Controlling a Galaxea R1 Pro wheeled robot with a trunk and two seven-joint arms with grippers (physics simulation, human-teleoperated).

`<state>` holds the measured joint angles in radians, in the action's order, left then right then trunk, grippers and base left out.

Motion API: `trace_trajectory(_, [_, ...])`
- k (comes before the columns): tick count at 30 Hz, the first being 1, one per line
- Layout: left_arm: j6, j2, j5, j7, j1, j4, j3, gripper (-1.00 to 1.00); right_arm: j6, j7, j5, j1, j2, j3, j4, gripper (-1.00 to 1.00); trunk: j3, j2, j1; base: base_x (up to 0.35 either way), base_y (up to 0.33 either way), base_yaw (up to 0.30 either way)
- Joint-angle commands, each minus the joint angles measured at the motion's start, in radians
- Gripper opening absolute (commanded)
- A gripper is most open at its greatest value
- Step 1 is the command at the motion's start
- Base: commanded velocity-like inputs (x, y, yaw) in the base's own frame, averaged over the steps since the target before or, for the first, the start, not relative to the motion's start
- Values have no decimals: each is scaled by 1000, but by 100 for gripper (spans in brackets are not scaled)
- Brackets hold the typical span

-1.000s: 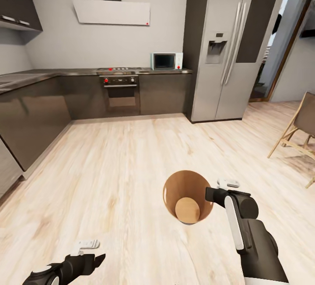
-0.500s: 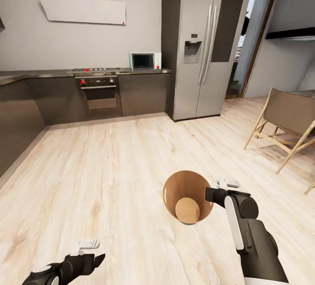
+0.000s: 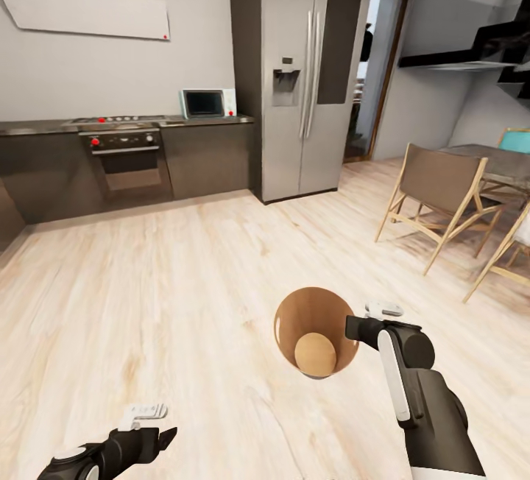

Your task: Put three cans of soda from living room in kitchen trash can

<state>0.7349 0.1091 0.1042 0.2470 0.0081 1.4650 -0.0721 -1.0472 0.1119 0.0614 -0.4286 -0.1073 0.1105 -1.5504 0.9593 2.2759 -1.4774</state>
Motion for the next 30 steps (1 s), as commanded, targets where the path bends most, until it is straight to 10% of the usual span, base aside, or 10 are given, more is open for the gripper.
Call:
trace_trajectory(1, [0, 0, 0, 0, 0, 0, 0, 100, 0, -5, 17, -1, 0, 0, 0, -100, 0, 0, 0, 0, 0, -281])
trace_trajectory(30, [0, 0, 0, 0, 0, 0, 0, 100, 0, -5, 23, 0, 0, 0, 0, -100, 0, 0, 0, 0, 0, -284])
